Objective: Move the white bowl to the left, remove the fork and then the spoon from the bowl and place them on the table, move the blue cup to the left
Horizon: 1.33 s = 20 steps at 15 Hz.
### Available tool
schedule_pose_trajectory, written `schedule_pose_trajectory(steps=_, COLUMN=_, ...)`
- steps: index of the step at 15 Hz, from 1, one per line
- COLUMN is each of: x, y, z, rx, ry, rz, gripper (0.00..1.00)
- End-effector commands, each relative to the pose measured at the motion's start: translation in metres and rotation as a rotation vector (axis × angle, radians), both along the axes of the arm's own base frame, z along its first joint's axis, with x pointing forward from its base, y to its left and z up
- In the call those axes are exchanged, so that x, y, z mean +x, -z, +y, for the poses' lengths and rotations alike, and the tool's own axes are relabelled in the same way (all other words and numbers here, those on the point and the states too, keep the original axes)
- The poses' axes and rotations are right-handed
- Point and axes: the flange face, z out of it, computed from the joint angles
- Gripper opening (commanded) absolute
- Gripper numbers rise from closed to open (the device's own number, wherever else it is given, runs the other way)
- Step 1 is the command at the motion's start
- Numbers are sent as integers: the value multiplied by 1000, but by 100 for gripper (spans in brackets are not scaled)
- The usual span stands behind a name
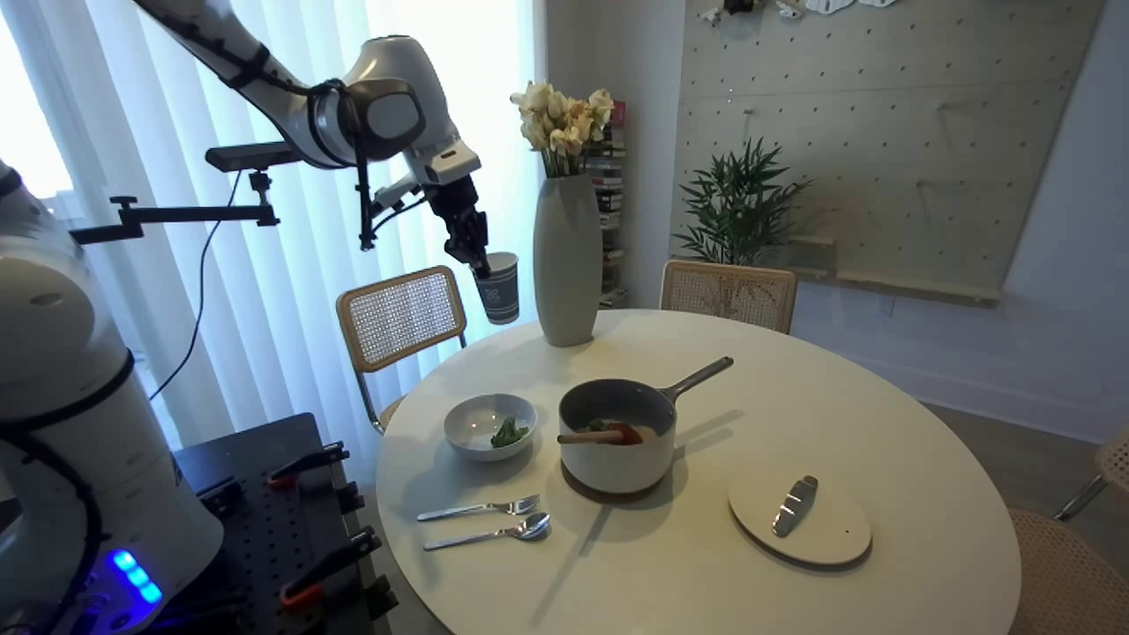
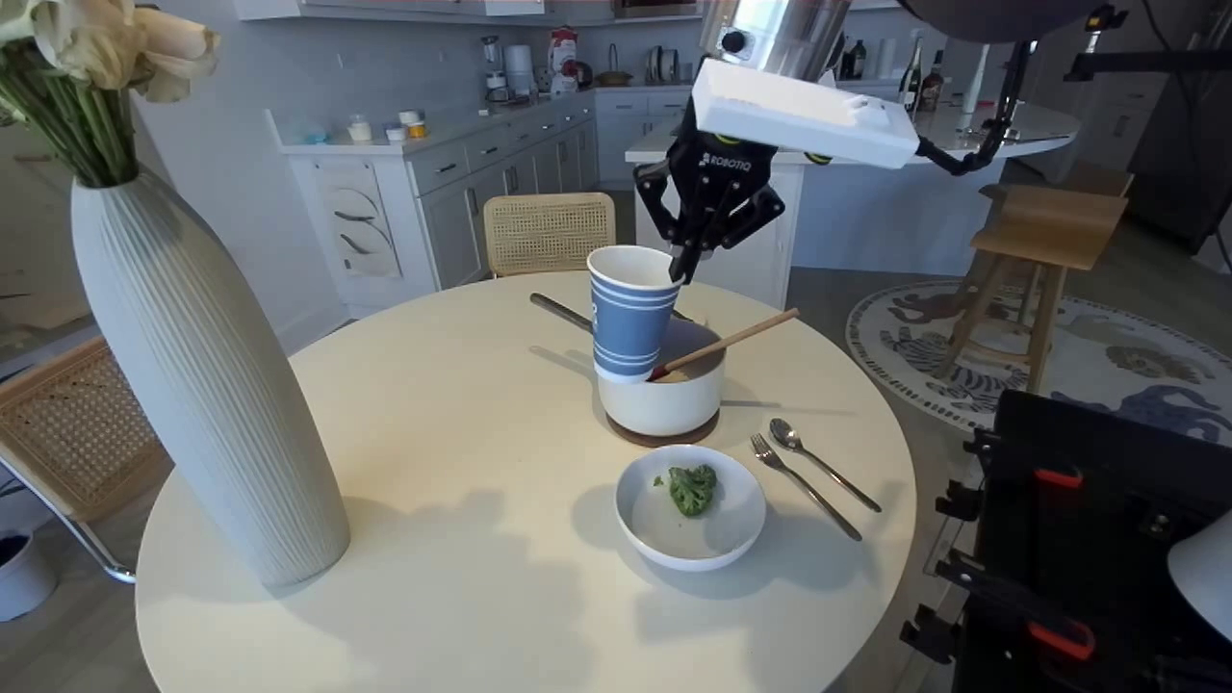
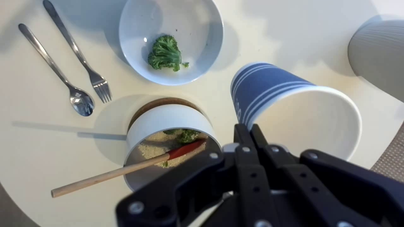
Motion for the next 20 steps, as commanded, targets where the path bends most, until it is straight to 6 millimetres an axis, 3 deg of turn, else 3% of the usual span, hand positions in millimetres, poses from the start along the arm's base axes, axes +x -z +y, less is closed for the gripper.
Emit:
schedule_pose_trajectory(steps=1, x=23, y=21, z=-11, rx=16, ry=-40, rz=47, gripper=1)
schedule_pose_trajectory(steps=5, x=55, y=52, z=-18, rx=32, ry=-106, rz=103, gripper=1)
schedule_pose_trajectory(steps=8, x=79, y=71, z=-9, rx=47, ry=-151, rz=127, gripper=1)
schedule_pose_trajectory(steps=14, x=113, y=108, z=48, rx=48, ry=-243, rz=169, gripper=1)
schedule_pose_trajectory(steps=20, x=132, y=143, z=99, rx=-15, ry=-348, rz=165, gripper=1)
